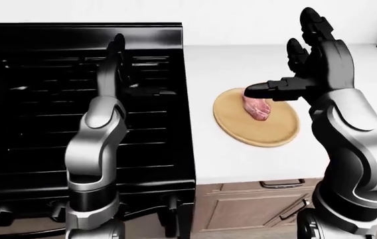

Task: Pick the steak from the plate and place it in the pan.

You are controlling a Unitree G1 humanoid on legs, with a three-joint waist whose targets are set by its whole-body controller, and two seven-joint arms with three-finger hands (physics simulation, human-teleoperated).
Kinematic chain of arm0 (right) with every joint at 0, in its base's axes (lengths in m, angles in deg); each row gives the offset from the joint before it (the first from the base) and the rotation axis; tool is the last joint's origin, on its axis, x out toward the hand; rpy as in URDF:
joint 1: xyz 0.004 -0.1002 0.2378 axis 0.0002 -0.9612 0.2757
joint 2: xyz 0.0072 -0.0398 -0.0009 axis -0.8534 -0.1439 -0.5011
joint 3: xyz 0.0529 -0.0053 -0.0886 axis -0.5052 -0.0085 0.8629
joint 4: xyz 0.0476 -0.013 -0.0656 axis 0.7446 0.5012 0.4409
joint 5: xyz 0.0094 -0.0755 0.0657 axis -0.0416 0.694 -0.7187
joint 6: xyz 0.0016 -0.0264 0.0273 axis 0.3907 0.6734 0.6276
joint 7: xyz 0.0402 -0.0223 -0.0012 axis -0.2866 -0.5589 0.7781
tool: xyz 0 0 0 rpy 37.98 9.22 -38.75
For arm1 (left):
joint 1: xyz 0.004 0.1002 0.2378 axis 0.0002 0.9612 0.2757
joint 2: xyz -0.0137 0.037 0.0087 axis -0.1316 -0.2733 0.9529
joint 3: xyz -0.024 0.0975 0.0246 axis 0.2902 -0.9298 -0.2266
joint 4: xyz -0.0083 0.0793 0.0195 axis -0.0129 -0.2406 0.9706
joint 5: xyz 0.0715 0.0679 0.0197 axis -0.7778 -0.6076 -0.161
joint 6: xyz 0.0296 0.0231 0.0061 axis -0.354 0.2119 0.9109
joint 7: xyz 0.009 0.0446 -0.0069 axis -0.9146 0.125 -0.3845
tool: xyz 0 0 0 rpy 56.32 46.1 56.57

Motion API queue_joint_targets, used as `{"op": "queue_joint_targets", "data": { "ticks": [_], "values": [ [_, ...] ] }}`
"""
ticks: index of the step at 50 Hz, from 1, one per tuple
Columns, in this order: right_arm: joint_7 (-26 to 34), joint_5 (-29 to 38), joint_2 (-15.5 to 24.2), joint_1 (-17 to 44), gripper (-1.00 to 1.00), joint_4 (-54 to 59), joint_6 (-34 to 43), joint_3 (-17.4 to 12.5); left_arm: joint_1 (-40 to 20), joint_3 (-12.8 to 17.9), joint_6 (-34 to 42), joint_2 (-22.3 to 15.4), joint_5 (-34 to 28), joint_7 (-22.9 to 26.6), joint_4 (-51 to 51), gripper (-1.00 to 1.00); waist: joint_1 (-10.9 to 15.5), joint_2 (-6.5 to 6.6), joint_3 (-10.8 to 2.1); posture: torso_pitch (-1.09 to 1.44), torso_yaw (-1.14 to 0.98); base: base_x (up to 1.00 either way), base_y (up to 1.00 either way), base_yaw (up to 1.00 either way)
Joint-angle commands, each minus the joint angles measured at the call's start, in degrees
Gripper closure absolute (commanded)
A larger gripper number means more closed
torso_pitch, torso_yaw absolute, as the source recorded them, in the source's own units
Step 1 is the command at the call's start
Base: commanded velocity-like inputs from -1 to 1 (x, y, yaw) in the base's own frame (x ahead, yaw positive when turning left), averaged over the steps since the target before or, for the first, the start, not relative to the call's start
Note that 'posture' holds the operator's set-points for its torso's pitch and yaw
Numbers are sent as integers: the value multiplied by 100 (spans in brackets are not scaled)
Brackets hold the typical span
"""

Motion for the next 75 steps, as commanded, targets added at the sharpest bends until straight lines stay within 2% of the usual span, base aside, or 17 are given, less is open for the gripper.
{"op": "queue_joint_targets", "data": {
  "ticks": [1, 12, 19, 25, 34, 37, 43, 46, 48, 50, 54, 57, 60, 64, 70, 72, 75],
  "values": [
    [-36, 43, 67, 157, -100, -126, -163, -64, -213, 6, -229, -34, 12, 11, -221, -100, -10, 21, -170, 0, 0, 0, 0, 0],
    [104, 219, 101, 17, -100, 14, -264, -1, -214, 0, -235, -31, 21, -3, -217, -100, 31, 4, -168, 0, 0, 0, 0, 0],
    [319, 504, 213, 69, -100, -38, -71, 86, -203, -9, -247, -21, 15, 12, -218, -100, 37, 4, -149, 0, 0, 0, 0, 0],
    [727, 696, 418, 341, -100, -23, 301, 60, -185, -66, -262, 16, -29, 29, -227, -100, 39, -2, -128, 0, 0, 0, 0, 0],
    [1456, 1061, 715, 983, -100, 756, 392, 240, -202, -1, -240, -14, 6, 43, -246, -100, 19, 3, -126, 0, 0, 0, 0, 0],
    [2008, 1299, 970, 1229, -100, 1065, 457, 430, -217, 5, -201, -22, 32, 31, -282, -100, 16, 8, -124, 0, 0, 0, 0, 0],
    [3537, 2278, 1424, 1957, -100, 1660, 632, 1019, -249, 36, -145, -48, 94, 6, -329, -100, 1, 17, -118, 0, 0, 0, 0, 0],
    [4369, 2954, 1511, 2325, -100, 2092, 531, 1301, -273, 59, -83, -64, 143, -14, -386, -100, -11, 33, -109, 0, 0, 0, 0, 0],
    [4871, 3433, 1471, 2522, -100, 2321, 349, 1343, -283, 75, -63, -80, 175, -28, -408, -100, -19, 47, -103, 0, 0, 0, 0, 0],
    [5681, 4163, 1666, 2680, -100, 2616, -53, 1701, -286, 66, -39, -86, 200, -39, -441, -100, -26, 54, -99, 0, 0, 0, 0, 0],
    [6738, 5543, 1297, 2867, -100, 3035, -803, 1486, -287, 90, -23, -112, 251, -55, -465, -100, -34, 83, -92, 0, 0, 0, 0, 0],
    [7185, 6313, 1070, 2882, -100, 3349, -1583, 1327, -329, 119, 46, -132, 310, -87, -497, -100, -40, 111, -95, 0, 0, 0, 0, 0],
    [7394, 6803, 824, 2980, -100, 3723, -2236, 1152, -307, 93, 15, -136, 323, -95, -484, -100, -45, 135, -100, 0, 0, 0, 0, 0],
    [7490, 7110, 581, 3091, -100, 4080, -2701, 959, -330, 109, -14, -152, 349, -109, -436, -100, -55, 163, -119, 0, 0, 0, 0, 0],
    [7647, 7390, 444, 3032, -100, 4219, -3133, 913, -339, 112, -18, -174, 379, -128, -419, -100, -65, 179, -127, 0, 0, 0, 0, 0],
    [7690, 7455, 405, 2982, -87, 4182, -3196, 898, -343, 107, -18, -176, 382, -135, -415, -100, -66, 176, -129, 0, 0, 0, 0, 0],
    [7674, 7519, 365, 2840, -81, 4119, -3326, 880, -346, 99, -13, -175, 381, -140, -418, -100, -67, 170, -131, 0, 0, 0, 0, 0]
  ]
}}
